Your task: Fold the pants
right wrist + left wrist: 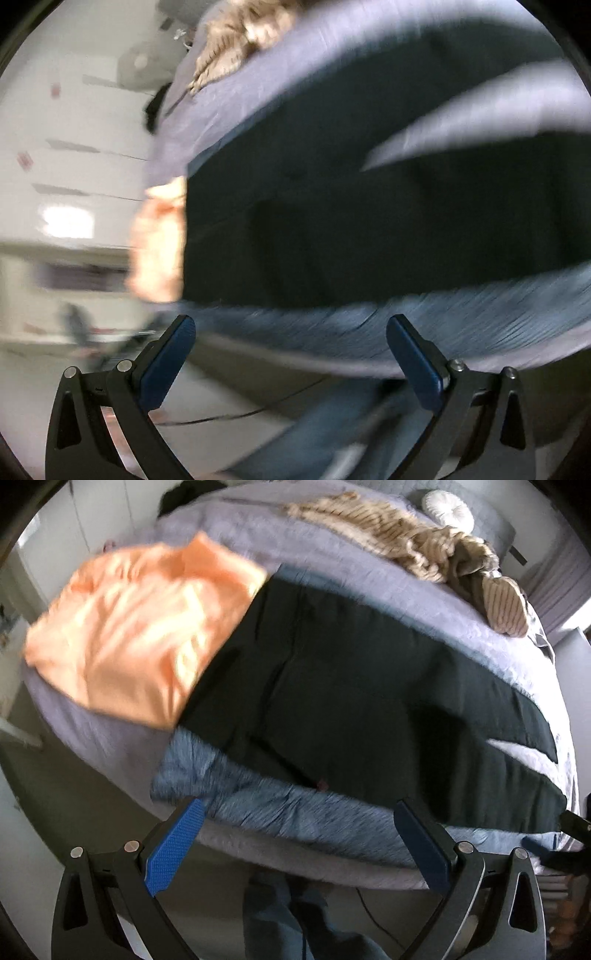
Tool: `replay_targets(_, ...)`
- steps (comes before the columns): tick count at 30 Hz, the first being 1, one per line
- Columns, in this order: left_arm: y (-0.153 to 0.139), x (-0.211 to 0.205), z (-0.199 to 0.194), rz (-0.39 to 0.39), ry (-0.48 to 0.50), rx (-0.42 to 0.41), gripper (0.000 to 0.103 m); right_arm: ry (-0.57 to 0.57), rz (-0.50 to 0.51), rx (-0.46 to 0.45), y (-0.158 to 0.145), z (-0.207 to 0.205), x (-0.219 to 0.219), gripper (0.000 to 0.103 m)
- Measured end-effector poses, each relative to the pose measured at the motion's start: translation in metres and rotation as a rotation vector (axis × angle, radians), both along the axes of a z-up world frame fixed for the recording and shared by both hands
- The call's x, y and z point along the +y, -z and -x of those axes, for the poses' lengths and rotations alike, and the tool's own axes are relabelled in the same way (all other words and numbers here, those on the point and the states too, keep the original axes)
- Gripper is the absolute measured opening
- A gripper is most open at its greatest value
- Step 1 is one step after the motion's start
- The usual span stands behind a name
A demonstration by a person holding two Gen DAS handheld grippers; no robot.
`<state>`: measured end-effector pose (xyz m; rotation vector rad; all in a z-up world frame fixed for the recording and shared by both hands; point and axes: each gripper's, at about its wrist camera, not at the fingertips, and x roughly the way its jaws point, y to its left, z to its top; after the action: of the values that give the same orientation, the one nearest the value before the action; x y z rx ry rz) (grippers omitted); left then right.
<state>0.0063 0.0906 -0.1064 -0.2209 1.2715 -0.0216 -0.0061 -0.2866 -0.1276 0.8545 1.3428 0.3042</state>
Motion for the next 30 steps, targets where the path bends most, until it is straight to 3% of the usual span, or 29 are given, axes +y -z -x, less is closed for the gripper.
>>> replay_targets(1,0.009,0.004,0.004,0.024,-0.006,0.017,0.103,0.011,-0.086,0.039,0.019,0.008,-0.003,0.103)
replay_targets(3,0.031,0.012,0.011,0.083,-0.023,0.062,0.103,0.014,-0.144,0.08,0.043,0.021,-0.003,0.103)
replay_targets(9,0.075,0.023,0.003,0.253,-0.092,0.106,0.103,0.074,-0.201,0.152,0.098,0.042,-0.001,0.103)
replay_targets(13,0.077,0.025,-0.013,0.344,-0.145,0.081,0.103,0.12,-0.25,0.113,0.099,0.025,-0.002,0.102)
replay_targets(17,0.067,0.018,-0.022,0.355,-0.121,0.045,0.087,0.145,-0.297,0.004,0.072,0.015,-0.009,0.101)
replay_targets(19,0.071,0.014,-0.026,0.342,-0.107,0.072,0.067,0.16,-0.298,0.022,0.076,0.016,-0.011,0.09)
replay_targets(21,0.077,0.012,-0.028,0.344,-0.094,0.098,0.039,0.182,-0.279,0.084,0.091,0.019,-0.013,0.049)
replay_targets(22,0.08,0.01,-0.029,0.35,-0.093,0.109,0.035,0.197,-0.286,0.119,0.099,0.02,-0.014,0.037)
replay_targets(23,0.077,0.01,-0.028,0.35,-0.094,0.11,0.031,0.212,-0.284,0.141,0.104,0.023,-0.015,0.014)
replay_targets(25,0.066,0.009,-0.028,0.331,-0.083,0.093,0.024,0.219,-0.261,0.125,0.099,0.025,-0.017,0.011)
replay_targets(30,0.016,0.011,-0.045,0.332,-0.043,0.005,0.024,0.132,-0.161,-0.031,0.048,0.002,-0.021,0.01)
